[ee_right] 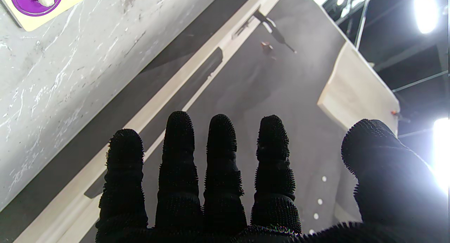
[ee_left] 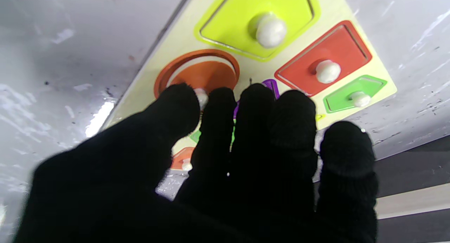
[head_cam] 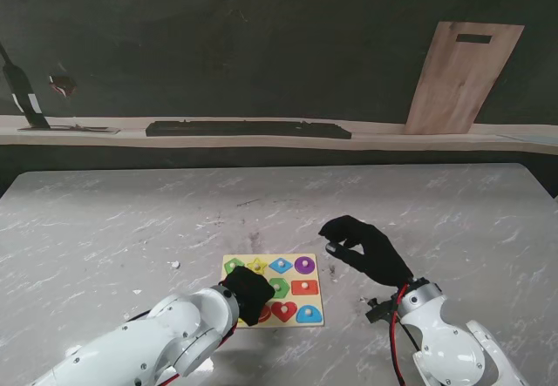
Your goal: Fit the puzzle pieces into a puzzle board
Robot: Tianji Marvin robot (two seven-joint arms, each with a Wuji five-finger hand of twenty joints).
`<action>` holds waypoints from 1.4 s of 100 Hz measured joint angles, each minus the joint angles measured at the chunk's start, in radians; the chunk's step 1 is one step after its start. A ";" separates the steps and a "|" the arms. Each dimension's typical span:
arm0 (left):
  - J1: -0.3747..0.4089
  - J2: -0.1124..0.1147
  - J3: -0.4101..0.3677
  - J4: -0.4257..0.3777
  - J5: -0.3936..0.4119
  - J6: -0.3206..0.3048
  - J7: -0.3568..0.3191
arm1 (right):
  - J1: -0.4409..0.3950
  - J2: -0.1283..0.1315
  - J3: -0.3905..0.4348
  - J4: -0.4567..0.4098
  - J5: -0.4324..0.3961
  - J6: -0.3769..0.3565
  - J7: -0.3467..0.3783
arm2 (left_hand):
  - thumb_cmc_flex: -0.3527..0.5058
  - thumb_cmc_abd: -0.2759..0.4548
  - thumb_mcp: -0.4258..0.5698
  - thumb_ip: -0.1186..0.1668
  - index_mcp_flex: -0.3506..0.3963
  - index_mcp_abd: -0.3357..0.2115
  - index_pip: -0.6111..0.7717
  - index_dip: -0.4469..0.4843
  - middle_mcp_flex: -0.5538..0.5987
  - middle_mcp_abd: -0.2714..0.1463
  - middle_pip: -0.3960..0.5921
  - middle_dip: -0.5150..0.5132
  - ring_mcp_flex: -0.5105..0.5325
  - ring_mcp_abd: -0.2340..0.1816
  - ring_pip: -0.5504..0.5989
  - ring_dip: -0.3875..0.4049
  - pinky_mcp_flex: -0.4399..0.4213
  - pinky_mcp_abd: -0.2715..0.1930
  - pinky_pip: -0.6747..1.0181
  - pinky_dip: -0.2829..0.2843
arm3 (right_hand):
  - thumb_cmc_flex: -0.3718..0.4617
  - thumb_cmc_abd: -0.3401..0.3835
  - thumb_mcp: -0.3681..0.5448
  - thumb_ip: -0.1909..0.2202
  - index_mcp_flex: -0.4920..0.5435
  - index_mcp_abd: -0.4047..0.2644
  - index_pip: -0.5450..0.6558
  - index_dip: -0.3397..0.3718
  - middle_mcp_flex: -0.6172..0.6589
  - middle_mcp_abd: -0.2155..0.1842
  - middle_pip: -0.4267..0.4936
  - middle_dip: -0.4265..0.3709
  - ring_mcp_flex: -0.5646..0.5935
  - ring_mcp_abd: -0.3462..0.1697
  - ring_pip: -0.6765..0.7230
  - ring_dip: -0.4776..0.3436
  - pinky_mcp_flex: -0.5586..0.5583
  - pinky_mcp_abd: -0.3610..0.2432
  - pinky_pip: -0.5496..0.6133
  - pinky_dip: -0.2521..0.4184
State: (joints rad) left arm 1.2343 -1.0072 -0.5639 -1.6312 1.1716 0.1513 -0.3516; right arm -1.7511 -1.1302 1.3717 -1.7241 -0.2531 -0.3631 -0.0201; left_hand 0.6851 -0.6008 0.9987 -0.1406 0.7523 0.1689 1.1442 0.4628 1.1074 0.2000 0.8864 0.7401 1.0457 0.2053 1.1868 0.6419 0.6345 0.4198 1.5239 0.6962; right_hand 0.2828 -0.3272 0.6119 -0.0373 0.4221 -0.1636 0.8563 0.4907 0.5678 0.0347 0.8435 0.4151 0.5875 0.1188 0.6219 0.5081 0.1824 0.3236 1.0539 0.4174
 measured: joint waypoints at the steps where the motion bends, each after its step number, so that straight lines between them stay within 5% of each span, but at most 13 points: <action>1: 0.000 0.000 0.001 0.000 0.000 0.000 0.000 | 0.000 0.000 0.000 0.000 0.000 0.000 0.000 | 0.000 0.000 0.000 0.000 0.000 0.000 0.001 0.000 0.000 0.000 0.000 0.000 0.000 0.000 0.000 0.000 0.000 0.000 0.000 0.000 | 0.000 0.000 0.000 0.000 0.000 0.000 0.000 0.000 0.000 0.000 0.000 0.000 0.000 0.000 0.000 0.000 0.000 0.000 0.000 0.000; 90: 0.005 0.003 -0.009 -0.014 0.041 -0.028 -0.034 | 0.003 0.000 -0.003 0.001 -0.001 0.003 0.001 | 0.000 0.003 0.000 0.001 -0.001 -0.036 0.006 0.000 0.000 -0.001 0.000 0.011 0.000 -0.001 0.000 0.000 -0.012 0.000 0.000 0.000 | 0.000 0.000 0.000 0.000 0.000 0.000 0.000 0.000 0.000 0.000 0.000 0.000 0.000 0.000 0.000 0.000 0.000 0.000 0.000 0.000; 140: -0.040 0.005 0.034 -0.002 -0.009 -0.020 -0.054 | 0.003 0.000 -0.002 0.001 -0.002 0.003 0.000 | 0.000 0.013 0.000 0.001 -0.001 -0.047 0.007 0.021 -0.011 -0.002 0.000 0.028 -0.011 -0.002 0.000 0.012 -0.031 0.000 0.000 0.000 | 0.004 0.000 0.000 0.000 0.000 0.000 0.000 0.000 0.000 0.000 0.000 0.000 0.000 0.000 0.000 0.000 0.000 0.000 0.000 0.000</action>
State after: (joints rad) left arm 1.1947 -1.0018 -0.5296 -1.6330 1.1626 0.1314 -0.4056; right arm -1.7476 -1.1297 1.3698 -1.7229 -0.2548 -0.3605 -0.0196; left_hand 0.6850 -0.5876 0.9988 -0.1392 0.7511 0.1214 1.1514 0.4835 1.0966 0.1980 0.8864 0.7677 1.0343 0.2030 1.1871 0.6538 0.6038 0.4198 1.5239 0.6962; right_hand 0.2872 -0.3272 0.6119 -0.0373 0.4221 -0.1632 0.8563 0.4907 0.5678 0.0348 0.8435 0.4151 0.5875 0.1188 0.6219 0.5081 0.1823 0.3236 1.0543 0.4174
